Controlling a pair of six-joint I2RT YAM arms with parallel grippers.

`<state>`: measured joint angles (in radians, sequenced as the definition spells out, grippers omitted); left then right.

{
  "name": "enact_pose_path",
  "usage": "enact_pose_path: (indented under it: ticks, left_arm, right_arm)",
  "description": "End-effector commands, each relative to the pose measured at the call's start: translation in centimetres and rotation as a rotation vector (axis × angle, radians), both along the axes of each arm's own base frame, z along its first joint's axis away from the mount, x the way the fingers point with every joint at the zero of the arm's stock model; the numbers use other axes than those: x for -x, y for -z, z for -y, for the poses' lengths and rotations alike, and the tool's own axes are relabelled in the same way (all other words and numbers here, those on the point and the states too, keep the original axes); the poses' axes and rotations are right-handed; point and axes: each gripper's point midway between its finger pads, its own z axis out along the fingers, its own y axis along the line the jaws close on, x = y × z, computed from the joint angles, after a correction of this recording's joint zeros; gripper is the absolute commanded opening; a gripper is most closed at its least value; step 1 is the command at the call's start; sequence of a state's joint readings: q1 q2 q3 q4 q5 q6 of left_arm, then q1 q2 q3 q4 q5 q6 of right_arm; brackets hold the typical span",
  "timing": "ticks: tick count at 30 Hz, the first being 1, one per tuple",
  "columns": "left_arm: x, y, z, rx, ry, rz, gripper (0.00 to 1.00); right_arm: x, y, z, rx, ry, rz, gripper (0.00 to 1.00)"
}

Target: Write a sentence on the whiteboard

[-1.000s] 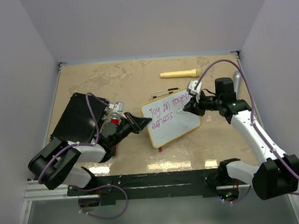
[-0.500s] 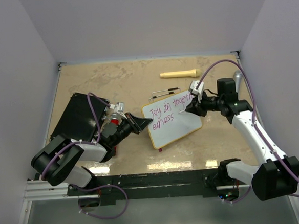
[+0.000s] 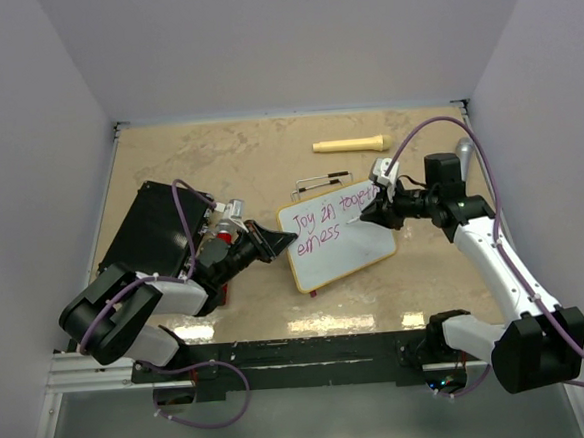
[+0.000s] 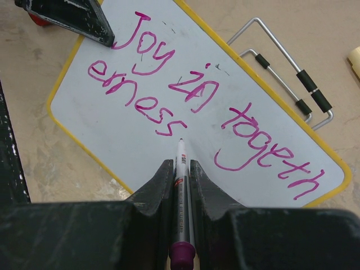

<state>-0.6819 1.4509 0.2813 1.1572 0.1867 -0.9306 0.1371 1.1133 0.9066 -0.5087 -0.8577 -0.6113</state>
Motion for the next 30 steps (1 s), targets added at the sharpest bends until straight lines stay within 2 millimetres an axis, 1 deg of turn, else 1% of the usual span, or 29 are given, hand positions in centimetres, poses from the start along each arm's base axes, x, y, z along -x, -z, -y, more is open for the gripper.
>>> enact_pose_path:
  ticks: [1, 4, 6, 12, 19, 30]
  left_arm:
    - [-0.3, -3.5, 0.6, 0.042, 0.019, 0.122, 0.0]
    - [-0.8, -3.6, 0.3, 0.044, -0.007, 0.118, 0.0]
    - [-0.9, -3.7, 0.2, 0.048, -0.017, 0.115, 0.0]
    - [-0.9, -3.8, 0.1, 0.063, -0.026, 0.113, 0.0]
    - [-0.8, -3.8, 0.1, 0.061, -0.034, 0.114, 0.0]
    - [-0.5, -4.1, 0.1, 0.094, -0.029, 0.109, 0.0]
  right_arm:
    - [0.1, -1.2, -0.3, -0.024, -0.028, 0.045, 0.0]
    - [0.0, -1.1, -0.1, -0.02, 0.0, 0.051, 0.0]
    - [-0.4, -0.8, 0.2, -0.015, 0.028, 0.056, 0.0]
    - [-1.0, 0.7, 0.2, -0.009, 0.041, 0.025, 0.0]
    - [-1.0, 0.7, 0.3, -0.013, 0.048, 0.045, 0.0]
    - [-1.6, 1.5, 1.0, 0.04, 0.08, 0.031, 0.0]
